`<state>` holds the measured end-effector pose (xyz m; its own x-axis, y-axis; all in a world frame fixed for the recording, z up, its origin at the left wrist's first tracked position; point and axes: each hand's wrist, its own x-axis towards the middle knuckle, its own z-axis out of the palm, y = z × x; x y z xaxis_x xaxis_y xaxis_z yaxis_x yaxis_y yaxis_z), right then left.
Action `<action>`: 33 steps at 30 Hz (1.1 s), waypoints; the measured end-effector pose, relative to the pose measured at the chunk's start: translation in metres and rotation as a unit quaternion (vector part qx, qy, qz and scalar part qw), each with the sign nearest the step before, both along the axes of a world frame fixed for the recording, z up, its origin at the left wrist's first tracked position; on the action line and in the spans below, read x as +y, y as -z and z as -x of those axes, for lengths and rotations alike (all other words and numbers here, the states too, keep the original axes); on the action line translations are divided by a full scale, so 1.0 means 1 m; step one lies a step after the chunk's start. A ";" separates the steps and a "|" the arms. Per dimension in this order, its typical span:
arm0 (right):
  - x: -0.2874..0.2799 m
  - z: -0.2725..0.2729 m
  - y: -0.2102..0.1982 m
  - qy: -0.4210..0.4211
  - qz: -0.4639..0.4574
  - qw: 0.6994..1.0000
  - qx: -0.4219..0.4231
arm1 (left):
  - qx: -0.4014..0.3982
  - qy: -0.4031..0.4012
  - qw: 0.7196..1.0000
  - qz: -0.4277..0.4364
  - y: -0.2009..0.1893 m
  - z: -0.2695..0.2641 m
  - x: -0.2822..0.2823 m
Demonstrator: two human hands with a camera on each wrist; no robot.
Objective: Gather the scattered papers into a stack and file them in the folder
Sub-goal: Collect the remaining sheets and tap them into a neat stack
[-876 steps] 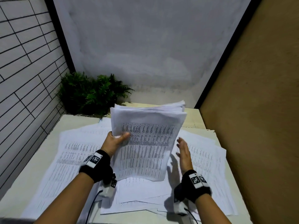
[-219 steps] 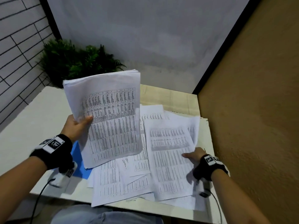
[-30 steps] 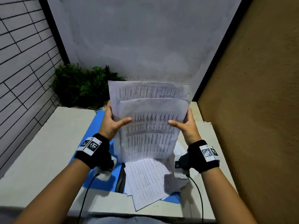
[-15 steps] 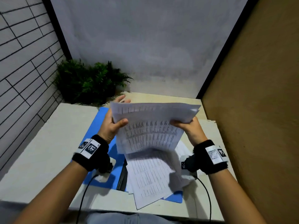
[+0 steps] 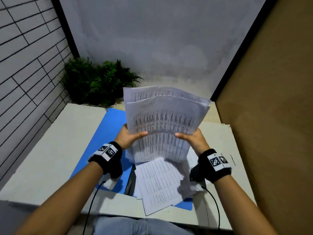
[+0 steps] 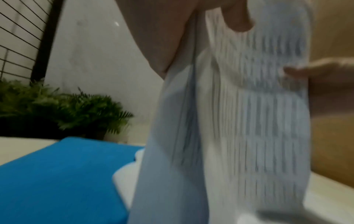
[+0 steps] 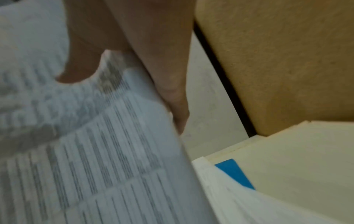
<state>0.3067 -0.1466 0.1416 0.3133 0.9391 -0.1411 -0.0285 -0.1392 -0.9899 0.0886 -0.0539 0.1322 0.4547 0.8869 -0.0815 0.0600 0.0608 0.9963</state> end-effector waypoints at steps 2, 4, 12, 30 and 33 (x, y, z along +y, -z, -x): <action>-0.001 0.000 -0.010 0.029 -0.026 0.999 0.001 | 0.021 0.003 0.999 0.031 0.007 0.003 -0.003; 0.001 0.001 -0.041 0.089 -0.084 0.991 -0.058 | 0.024 -0.009 0.998 0.050 0.011 0.005 -0.001; 0.025 0.067 -0.124 -0.157 -0.004 0.680 -0.716 | 0.003 -0.012 0.999 0.035 0.014 -0.001 0.004; 0.023 -0.014 -0.095 0.049 -0.083 0.891 -0.444 | 0.120 -0.046 0.992 -0.013 0.018 -0.014 -0.001; 0.040 -0.043 -0.049 0.172 -0.104 0.939 -0.277 | 0.143 -0.101 0.982 -0.065 0.007 -0.004 0.010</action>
<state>0.3495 -0.1070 0.1910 0.5751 0.7575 0.3091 0.4918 -0.0182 -0.8705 0.0924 -0.0437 0.1252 0.2442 0.9679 -0.0597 0.3377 -0.0272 0.9409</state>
